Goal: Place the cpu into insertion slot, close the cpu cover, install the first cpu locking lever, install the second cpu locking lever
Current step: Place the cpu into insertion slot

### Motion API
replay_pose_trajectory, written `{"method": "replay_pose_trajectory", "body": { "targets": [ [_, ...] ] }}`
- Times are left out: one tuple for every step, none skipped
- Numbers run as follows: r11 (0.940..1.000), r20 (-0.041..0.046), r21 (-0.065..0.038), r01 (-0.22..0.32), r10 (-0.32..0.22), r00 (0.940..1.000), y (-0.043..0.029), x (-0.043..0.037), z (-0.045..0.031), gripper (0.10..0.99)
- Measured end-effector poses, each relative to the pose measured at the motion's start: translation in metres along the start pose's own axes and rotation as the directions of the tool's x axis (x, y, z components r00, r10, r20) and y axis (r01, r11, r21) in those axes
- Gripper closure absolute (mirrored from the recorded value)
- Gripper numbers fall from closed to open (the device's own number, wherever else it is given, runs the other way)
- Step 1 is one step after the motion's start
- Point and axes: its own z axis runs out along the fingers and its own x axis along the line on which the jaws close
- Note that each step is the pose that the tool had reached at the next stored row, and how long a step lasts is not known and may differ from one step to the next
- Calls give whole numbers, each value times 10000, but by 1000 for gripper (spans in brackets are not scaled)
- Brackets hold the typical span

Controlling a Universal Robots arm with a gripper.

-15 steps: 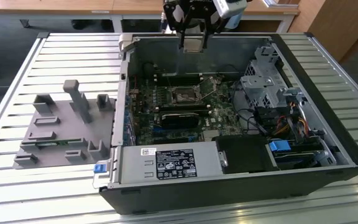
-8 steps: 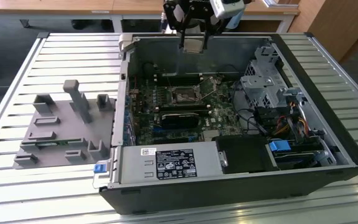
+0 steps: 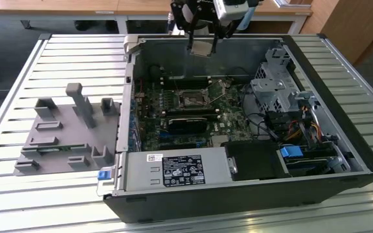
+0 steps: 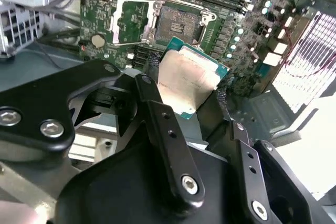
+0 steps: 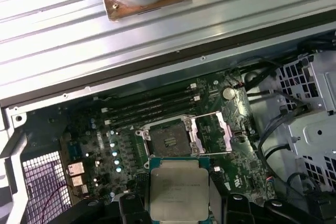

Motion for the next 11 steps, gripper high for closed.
{"method": "replay_pose_trajectory", "body": {
  "targets": [
    [9998,16,2,-183,183,9998,0,0,2,549],
    [9994,32,3,-348,348,9994,-1,0,4,549],
    [9987,47,5,-511,511,9987,-1,0,7,549],
    [9977,63,9,-673,673,9977,-1,0,8,549],
    [9965,78,13,-835,835,9965,-1,0,10,549],
    [9950,94,15,-999,998,9950,-1,0,13,549],
    [9932,110,15,-1162,1162,9932,-1,0,15,549],
    [9910,126,16,-1337,1336,9909,-1,0,17,549],
    [9887,142,17,-1500,1500,9886,-2,0,19,549],
    [9861,158,18,-1663,1662,9860,-2,0,22,549],
    [9832,174,20,-1823,1822,9831,-2,0,25,549]
  ]
}}
